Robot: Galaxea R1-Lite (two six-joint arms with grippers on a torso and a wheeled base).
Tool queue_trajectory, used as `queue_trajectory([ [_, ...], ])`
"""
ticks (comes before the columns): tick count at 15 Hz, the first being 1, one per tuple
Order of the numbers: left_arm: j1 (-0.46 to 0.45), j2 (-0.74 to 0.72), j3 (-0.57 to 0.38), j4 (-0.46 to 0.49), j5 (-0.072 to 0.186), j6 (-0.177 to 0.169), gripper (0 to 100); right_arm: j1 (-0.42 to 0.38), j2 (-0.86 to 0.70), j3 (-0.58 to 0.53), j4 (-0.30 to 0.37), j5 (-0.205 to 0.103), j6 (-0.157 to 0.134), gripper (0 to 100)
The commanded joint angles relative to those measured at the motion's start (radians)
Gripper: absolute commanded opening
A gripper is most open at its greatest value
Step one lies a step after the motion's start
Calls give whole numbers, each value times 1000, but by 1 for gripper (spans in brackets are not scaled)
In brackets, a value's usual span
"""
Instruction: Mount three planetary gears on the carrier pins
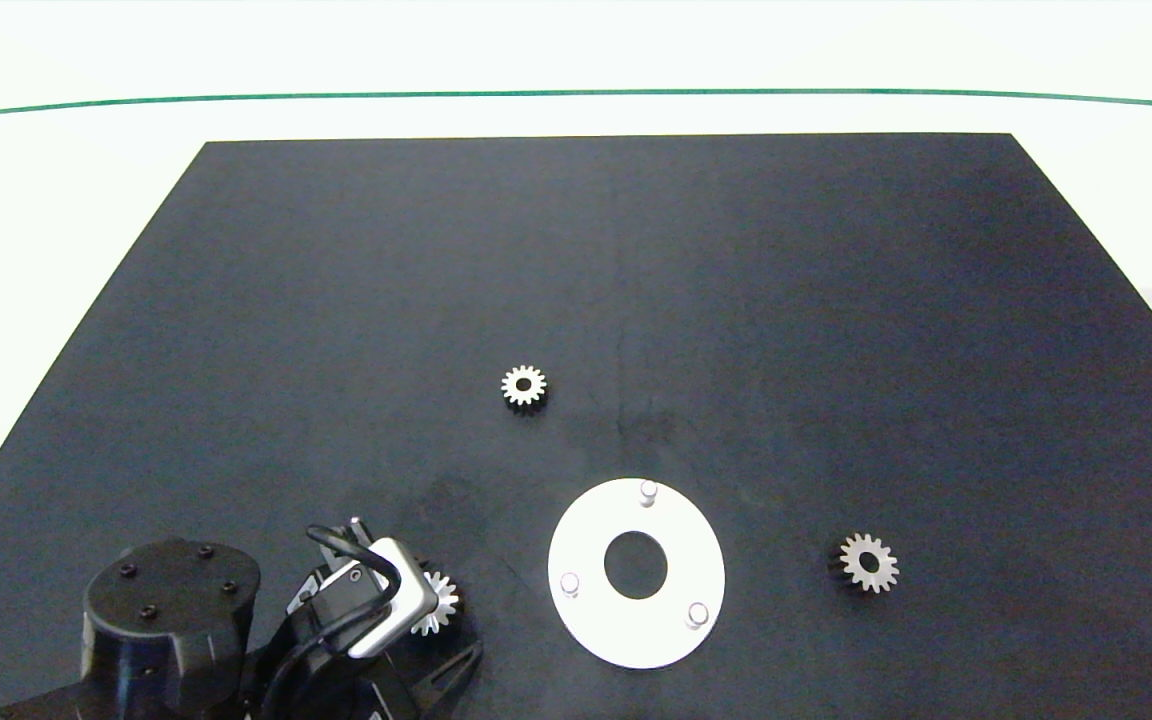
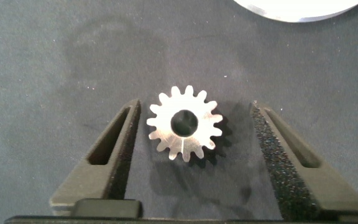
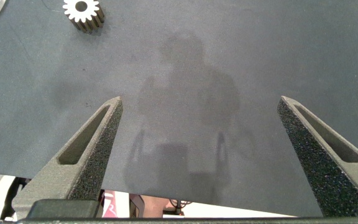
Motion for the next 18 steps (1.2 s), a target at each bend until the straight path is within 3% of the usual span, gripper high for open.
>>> queue_trajectory([
  [1,0,-1,1,-6,0,2,65,1,-4,0,1,0,-1,100],
  [18,0,20,4,-28,0,3,30,1,-7,-6,1,0,-1,100],
])
